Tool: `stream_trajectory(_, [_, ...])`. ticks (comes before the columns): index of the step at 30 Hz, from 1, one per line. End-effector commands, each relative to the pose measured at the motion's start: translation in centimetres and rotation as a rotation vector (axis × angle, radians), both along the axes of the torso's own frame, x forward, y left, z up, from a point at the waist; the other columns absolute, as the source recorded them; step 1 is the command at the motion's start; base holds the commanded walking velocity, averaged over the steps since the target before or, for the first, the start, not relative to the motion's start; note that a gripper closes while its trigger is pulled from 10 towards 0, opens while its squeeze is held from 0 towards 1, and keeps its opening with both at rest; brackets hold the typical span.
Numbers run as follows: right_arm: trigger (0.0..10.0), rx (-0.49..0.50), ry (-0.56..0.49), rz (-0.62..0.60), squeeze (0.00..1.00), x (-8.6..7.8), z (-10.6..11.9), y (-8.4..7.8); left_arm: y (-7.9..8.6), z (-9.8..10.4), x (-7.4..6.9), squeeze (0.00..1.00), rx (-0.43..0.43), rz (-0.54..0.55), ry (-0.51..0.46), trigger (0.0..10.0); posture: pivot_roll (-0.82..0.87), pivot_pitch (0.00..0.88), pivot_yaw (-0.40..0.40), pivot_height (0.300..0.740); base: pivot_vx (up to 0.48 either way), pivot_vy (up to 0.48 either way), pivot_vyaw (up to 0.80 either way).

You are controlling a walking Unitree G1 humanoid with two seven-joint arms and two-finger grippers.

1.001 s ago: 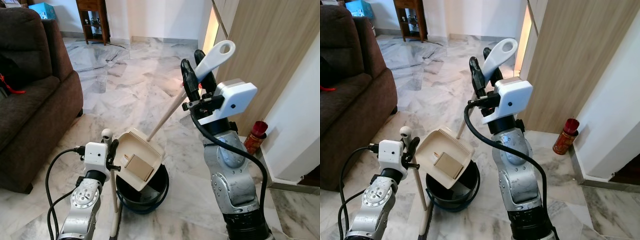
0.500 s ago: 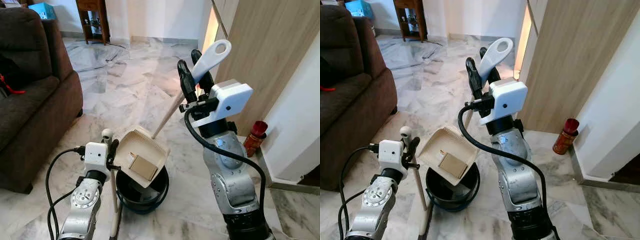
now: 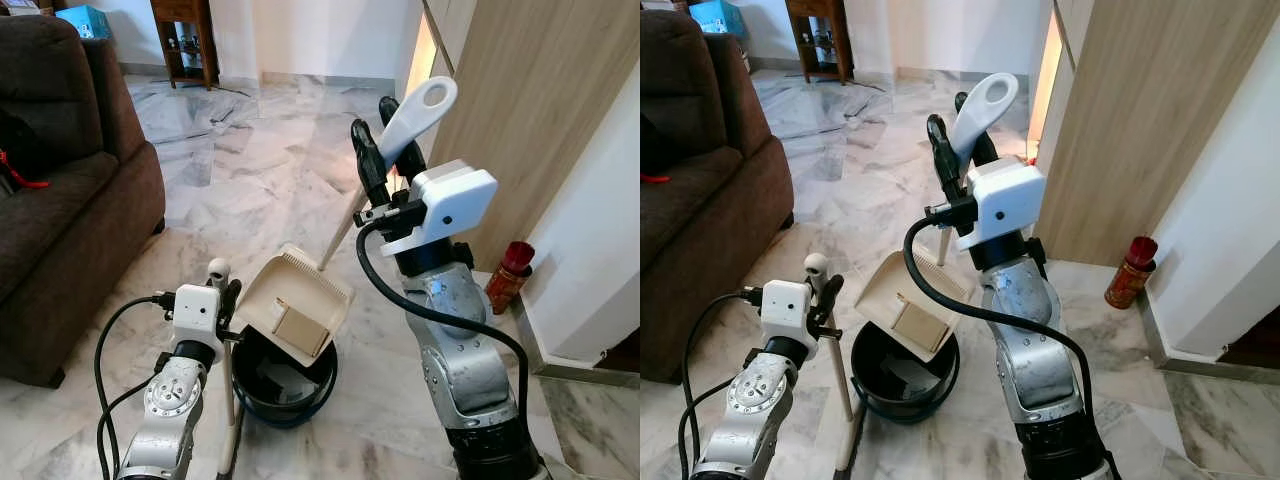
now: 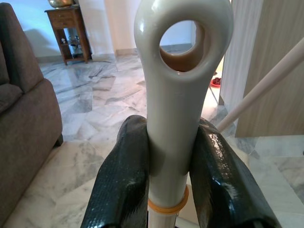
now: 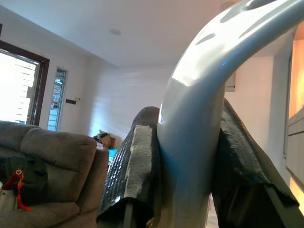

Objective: Sweep floor

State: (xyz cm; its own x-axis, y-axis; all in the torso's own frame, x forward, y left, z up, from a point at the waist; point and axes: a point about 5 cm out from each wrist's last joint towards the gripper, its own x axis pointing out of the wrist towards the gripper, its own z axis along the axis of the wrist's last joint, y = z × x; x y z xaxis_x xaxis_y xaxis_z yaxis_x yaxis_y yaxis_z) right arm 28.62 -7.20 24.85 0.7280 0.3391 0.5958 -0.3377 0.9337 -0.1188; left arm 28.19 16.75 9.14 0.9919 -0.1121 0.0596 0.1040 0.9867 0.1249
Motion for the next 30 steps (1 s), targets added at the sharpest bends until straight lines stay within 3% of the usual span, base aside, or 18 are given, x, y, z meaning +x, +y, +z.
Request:
stream_trajectory(1, [10.0,0.047,-0.110,0.013,0.00,-0.9,2.3,0.0,-0.4,1.1,0.3,0.00,-0.007,-0.023,-0.054,10.0,0.05,0.000,-0.018,0.740,0.000,0.000,0.00])
stream_trajectory(3, [10.0,0.074,-0.093,0.013,0.00,-0.7,2.3,-0.2,-0.4,1.1,0.3,0.00,-0.006,-0.023,-0.054,10.0,0.05,0.000,-0.018,0.740,0.000,0.000,0.00])
stream_trajectory(15, [10.0,-0.047,-0.177,0.000,0.00,-1.2,2.6,0.8,-0.5,1.1,0.3,0.00,-0.008,-0.027,-0.053,10.0,0.05,0.000,-0.019,0.740,0.000,0.000,0.00])
stream_trajectory(17, [10.0,-0.038,-0.167,0.015,0.00,-1.2,2.5,0.9,-0.5,1.1,0.3,0.00,-0.008,-0.027,-0.052,10.0,0.05,0.000,-0.019,0.740,0.000,0.000,0.00])
stream_trajectory(19, [10.0,0.039,-0.119,0.031,0.00,-0.9,2.6,0.5,-0.6,1.1,0.3,0.00,-0.009,-0.029,-0.053,10.0,0.05,0.000,-0.019,0.740,0.000,0.000,0.00])
stream_trajectory(25, [10.0,0.078,-0.096,0.026,0.00,-0.7,2.6,0.2,-0.6,1.1,0.3,0.00,-0.010,-0.028,-0.054,10.0,0.05,0.000,-0.022,0.740,0.000,0.000,0.00])
stream_trajectory(30, [10.0,-0.009,-0.156,0.018,0.00,-1.1,2.8,0.6,-0.6,1.1,0.3,0.00,-0.010,-0.028,-0.054,10.0,0.05,0.000,-0.022,0.740,0.000,0.000,0.00])
